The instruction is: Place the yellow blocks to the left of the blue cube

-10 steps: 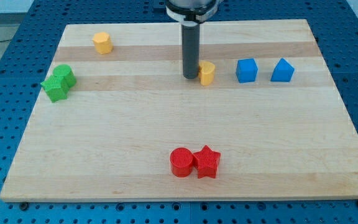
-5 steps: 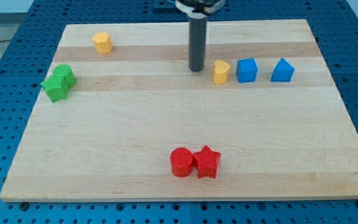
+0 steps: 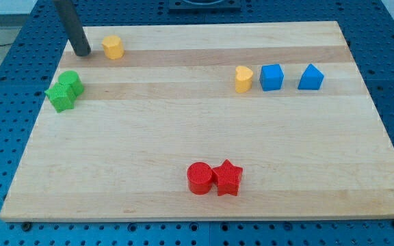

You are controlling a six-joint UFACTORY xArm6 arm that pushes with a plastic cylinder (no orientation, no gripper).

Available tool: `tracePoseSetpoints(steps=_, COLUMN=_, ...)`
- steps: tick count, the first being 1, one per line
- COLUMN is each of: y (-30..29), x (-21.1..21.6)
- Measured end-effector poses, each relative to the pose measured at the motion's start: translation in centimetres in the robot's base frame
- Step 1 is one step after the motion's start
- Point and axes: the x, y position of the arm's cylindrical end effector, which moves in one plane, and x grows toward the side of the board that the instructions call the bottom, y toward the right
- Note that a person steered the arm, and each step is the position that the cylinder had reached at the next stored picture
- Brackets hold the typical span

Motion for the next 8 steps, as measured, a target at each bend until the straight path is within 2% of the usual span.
tracePoseSetpoints(steps=2, y=5.6, x=-0.4)
tracePoseSetpoints(steps=3, y=5.8, x=-2.5)
tracePoseSetpoints(steps=4, y=8.9, x=-2.6)
tracePoseSetpoints(steps=6, y=13.5, x=3.0)
tracePoseSetpoints(steps=7, y=17.1, x=4.9)
tracePoseSetpoints(steps=8, y=18.3, x=5.3)
